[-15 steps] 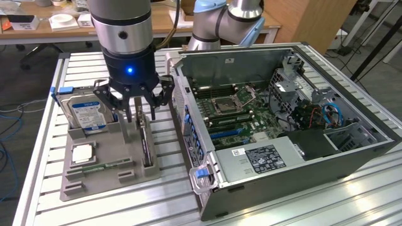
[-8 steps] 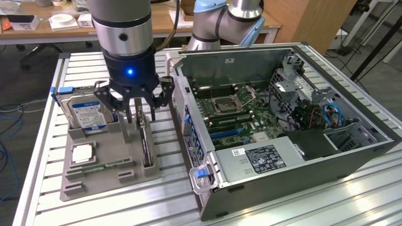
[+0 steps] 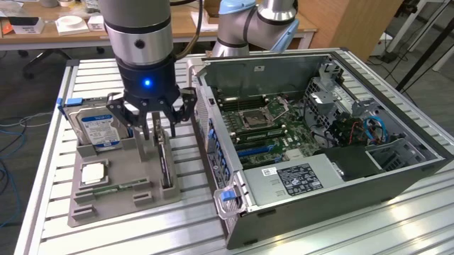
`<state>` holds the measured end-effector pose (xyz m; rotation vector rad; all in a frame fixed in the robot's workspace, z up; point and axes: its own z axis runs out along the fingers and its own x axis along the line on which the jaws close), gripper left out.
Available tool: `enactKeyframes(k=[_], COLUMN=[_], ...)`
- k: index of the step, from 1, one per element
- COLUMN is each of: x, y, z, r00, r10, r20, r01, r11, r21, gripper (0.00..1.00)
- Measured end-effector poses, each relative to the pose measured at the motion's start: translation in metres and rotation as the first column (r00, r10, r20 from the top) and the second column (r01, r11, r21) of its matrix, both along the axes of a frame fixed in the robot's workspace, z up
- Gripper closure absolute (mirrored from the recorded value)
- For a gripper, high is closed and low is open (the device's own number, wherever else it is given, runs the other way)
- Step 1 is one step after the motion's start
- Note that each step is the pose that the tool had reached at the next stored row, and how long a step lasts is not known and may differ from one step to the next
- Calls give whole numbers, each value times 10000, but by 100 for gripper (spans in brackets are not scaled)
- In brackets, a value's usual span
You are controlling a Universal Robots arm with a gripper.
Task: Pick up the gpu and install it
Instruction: 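Pick up the gpu and move the gpu toward the slot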
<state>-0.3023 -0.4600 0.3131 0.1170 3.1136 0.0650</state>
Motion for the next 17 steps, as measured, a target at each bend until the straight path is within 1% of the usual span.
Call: enactKeyframes(k=[11,17], x=[0,0], y=[0,-4], z=[-43,-87], r00=[10000,10000], r10=[0,1], r20=[0,0], r01=[0,-1], r11=[10000,10000], r21=[0,0], gripper=[47,47])
